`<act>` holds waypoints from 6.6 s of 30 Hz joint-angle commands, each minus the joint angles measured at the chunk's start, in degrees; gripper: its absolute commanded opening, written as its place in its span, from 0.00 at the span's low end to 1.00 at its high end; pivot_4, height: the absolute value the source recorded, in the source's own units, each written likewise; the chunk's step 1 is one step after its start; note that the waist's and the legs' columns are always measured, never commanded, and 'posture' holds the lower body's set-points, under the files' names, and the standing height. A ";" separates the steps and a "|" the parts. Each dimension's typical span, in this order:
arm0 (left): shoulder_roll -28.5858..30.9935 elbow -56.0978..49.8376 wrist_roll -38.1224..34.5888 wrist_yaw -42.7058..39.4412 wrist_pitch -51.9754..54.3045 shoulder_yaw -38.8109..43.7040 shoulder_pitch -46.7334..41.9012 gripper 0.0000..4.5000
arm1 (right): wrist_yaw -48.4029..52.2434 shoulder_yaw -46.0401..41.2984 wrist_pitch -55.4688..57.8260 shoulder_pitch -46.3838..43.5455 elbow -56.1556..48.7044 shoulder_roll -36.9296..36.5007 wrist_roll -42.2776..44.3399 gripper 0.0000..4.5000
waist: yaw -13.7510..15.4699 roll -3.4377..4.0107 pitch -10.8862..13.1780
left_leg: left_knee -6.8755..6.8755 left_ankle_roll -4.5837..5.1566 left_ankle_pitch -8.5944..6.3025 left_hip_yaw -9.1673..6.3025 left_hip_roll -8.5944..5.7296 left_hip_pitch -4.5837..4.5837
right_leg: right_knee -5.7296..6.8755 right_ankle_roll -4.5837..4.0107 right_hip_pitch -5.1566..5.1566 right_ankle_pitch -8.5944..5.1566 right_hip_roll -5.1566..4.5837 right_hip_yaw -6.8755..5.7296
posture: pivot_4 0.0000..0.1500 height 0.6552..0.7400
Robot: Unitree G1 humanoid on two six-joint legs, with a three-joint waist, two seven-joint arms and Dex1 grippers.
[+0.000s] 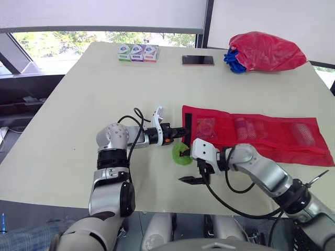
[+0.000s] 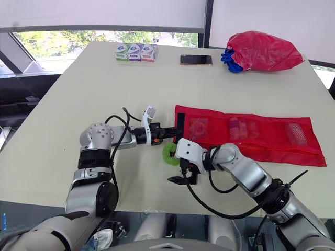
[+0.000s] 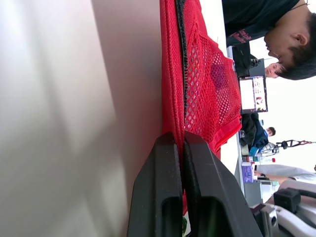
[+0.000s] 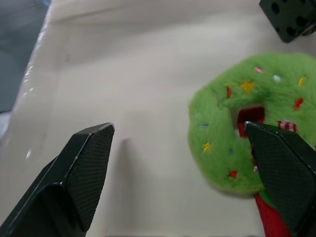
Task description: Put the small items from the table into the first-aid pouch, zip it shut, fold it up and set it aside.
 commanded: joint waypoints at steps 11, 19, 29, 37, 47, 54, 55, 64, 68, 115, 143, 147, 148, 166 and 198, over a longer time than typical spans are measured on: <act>-0.06 0.13 0.25 -1.09 -0.83 -0.25 0.71 0.00 | -3.71 -1.13 -0.93 1.05 1.88 -0.71 -10.40 0.12 | 0.06 0.02 -0.04 | -0.05 -0.05 0.03 -0.07 -0.02 0.11 | 0.01 -0.01 0.10 0.00 -0.01 -0.05 | 1.00 1.00; 3.33 -3.46 0.72 -4.41 -2.49 -2.61 3.67 0.00 | -8.48 -21.12 4.86 9.89 -8.16 5.32 3.03 0.00 | -0.35 0.02 -0.03 | -0.10 -0.05 0.03 -0.11 0.00 0.09 | 0.01 -0.01 0.09 -0.01 -0.01 -0.07 | 1.00 1.00; 10.92 -4.98 2.69 -11.20 -8.77 -7.72 8.04 0.00 | -24.66 -48.46 13.06 22.85 -13.94 16.13 16.39 0.00 | -1.75 0.10 -0.02 | -0.36 0.08 -0.05 0.03 0.13 0.21 | 0.02 -0.14 0.01 -0.03 0.01 0.04 | 1.00 1.00; 16.72 -3.50 3.70 -14.08 -11.99 -8.90 9.24 0.00 | -27.79 -58.23 10.90 28.52 -14.09 12.49 17.87 0.00 | -2.18 0.12 -0.03 | -0.80 0.04 -0.02 0.16 0.22 0.46 | 0.03 -0.27 -0.02 -0.11 0.19 0.17 | 1.00 1.00; 27.38 -1.77 7.54 -21.93 -17.49 -12.97 10.28 0.00 | -33.44 -70.31 0.76 26.29 -1.83 6.34 14.70 0.00 | -3.02 0.11 -0.01 | -0.86 0.04 -0.01 0.41 0.26 0.48 | 0.02 -0.28 -0.13 -0.14 0.23 0.36 | 1.00 1.00; 30.79 2.43 10.83 -22.09 -21.05 -12.99 8.98 0.00 | -38.30 -70.72 -4.18 25.17 4.18 5.01 10.44 0.00 | -2.94 0.12 0.00 | -0.91 0.05 -0.01 0.47 0.27 0.48 | 0.00 -0.27 -0.15 -0.13 0.21 0.43 | 1.00 1.00; 31.11 2.33 11.20 -22.33 -21.41 -13.28 9.14 0.00 | -38.94 -70.44 -4.95 25.18 4.68 5.00 9.58 0.00 | -2.94 0.12 0.00 | -0.90 0.05 -0.01 0.49 0.27 0.49 | 0.01 -0.27 -0.15 -0.13 0.21 0.46 | 1.00 1.00; 31.48 1.68 11.53 -21.65 -21.33 -12.60 9.48 0.00 | -37.35 -71.75 -4.16 28.65 3.66 4.45 11.27 0.31 | -2.86 0.12 -0.01 | -0.90 0.06 -0.01 0.51 0.28 0.49 | 0.01 -0.25 -0.15 -0.13 0.21 0.48 | 1.00 1.00; 32.23 1.96 11.59 -21.75 -21.25 -11.51 9.42 0.00 | -32.99 -76.10 1.23 31.31 -0.46 5.64 22.63 0.78 | -3.09 0.13 0.00 | -0.93 0.06 -0.01 0.57 0.36 0.53 | 0.01 -0.25 -0.15 -0.13 0.25 0.54 | 1.00 1.00; 36.09 -37.13 2.00 -51.67 -37.17 -18.61 1.91 0.98 | -57.61 -66.16 8.88 28.13 -7.19 25.95 56.38 1.00 | -2.66 -0.34 0.15 | -0.90 0.09 -0.03 0.67 0.52 0.43 | -0.09 -0.35 -0.23 -0.35 0.31 0.47 | 1.00 1.00; 31.11 -36.79 3.95 -45.40 -41.23 -19.16 -1.65 1.00 | -38.73 -68.34 2.81 39.09 -10.86 3.04 52.51 0.01 | -1.49 -0.05 0.32 | -0.89 0.16 -0.07 0.71 0.37 0.37 | -0.12 -0.22 -0.22 -0.33 0.28 0.59 | 1.00 1.00; 31.37 -36.29 4.16 -44.93 -41.52 -18.76 -1.86 1.00 | -32.45 -72.27 2.97 42.60 -13.34 -4.92 52.58 0.01 | -1.35 -0.06 0.32 | -0.88 0.16 -0.07 0.72 0.35 0.39 | -0.12 -0.19 -0.19 -0.35 0.29 0.59 | 1.00 1.00; 31.40 -36.29 4.07 -44.76 -41.42 -18.60 -1.93 1.00 | -31.02 -73.06 2.62 43.06 -14.35 -6.33 52.41 0.01 | -1.35 -0.06 0.32 | -0.87 0.16 -0.07 0.72 0.36 0.39 | -0.12 -0.17 -0.18 -0.36 0.30 0.59 | 1.00 1.00; 31.88 -36.67 3.84 -44.04 -42.61 -18.20 -1.54 1.00 | -10.13 -25.40 -7.93 23.18 -26.54 -27.86 3.49 0.01 | -1.25 -0.27 0.39 | -0.72 0.14 -0.06 0.64 0.39 0.33 | -0.11 -0.20 -0.19 -0.42 0.40 0.53 | 1.00 1.00; 29.44 -33.58 -0.97 -21.22 -29.07 -4.17 26.70 1.00 | 0.86 -48.14 -0.40 19.59 -27.56 -18.35 33.43 0.99 | -1.02 -0.43 0.44 | -0.67 0.13 -0.06 0.48 0.42 0.37 | -0.02 -0.22 -0.12 -0.17 0.24 0.33 | 1.00 1.00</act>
